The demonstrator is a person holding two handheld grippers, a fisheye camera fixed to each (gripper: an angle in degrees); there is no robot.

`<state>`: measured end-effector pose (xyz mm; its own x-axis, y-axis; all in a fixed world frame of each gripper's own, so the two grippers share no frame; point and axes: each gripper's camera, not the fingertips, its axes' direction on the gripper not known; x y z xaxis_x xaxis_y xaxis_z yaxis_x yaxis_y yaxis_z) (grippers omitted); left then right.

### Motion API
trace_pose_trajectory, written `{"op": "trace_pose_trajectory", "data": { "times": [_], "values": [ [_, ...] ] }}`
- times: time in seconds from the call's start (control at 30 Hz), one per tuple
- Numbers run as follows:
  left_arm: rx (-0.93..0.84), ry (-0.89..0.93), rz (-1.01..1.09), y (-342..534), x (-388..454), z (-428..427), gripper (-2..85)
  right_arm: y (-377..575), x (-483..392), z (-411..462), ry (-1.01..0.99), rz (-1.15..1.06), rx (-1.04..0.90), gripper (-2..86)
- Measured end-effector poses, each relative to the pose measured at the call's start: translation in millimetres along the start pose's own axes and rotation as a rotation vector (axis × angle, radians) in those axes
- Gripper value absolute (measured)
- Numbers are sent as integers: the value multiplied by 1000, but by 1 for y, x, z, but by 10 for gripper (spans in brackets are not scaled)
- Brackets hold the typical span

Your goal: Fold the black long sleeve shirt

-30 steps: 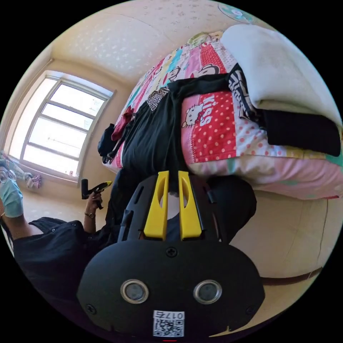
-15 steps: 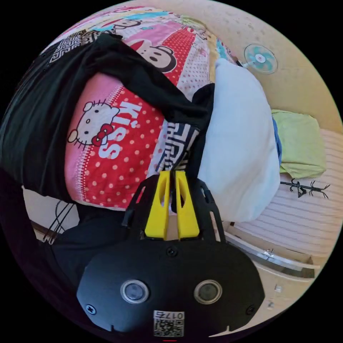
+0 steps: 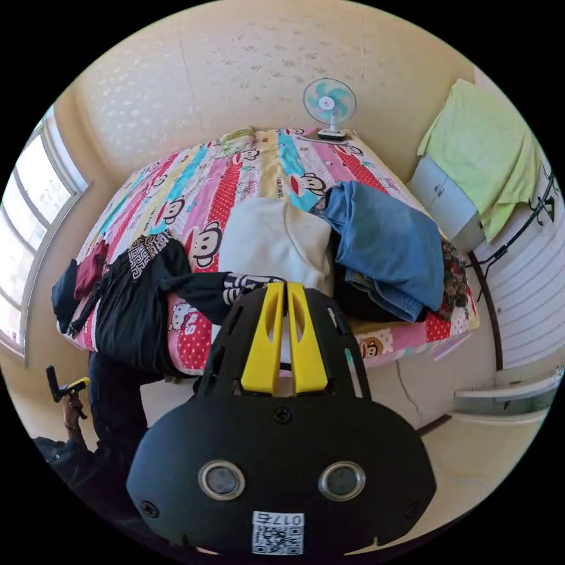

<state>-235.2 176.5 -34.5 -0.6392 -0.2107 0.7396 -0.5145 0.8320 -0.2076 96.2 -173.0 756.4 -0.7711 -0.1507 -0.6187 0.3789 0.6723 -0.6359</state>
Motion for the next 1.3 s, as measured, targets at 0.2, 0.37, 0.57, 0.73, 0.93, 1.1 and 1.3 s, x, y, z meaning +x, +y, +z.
{"op": "trace_pose_trajectory", "data": {
  "times": [0.2,0.37,0.57,0.73,0.93,1.1,1.3],
  "values": [
    [-43,20,-16,3,3,5,-10,63,55,26,-171,291,81,49],
    [-41,19,-68,5,-7,-4,-10,87,19,-4,-84,148,300,97],
    [15,41,-83,1,-10,-18,-10,29,37,31,-85,119,7,67],
    [44,61,-95,2,-11,-24,-10,15,11,-24,96,-19,102,35],
    [50,209,-112,-4,-16,-23,-10,30,-15,-104,156,-434,524,25],
    [79,236,-154,0,-26,-23,-10,103,76,-70,-135,-268,548,25],
    [71,291,-162,-11,-31,-26,-10,211,192,14,-566,180,439,29]
  ]
}}
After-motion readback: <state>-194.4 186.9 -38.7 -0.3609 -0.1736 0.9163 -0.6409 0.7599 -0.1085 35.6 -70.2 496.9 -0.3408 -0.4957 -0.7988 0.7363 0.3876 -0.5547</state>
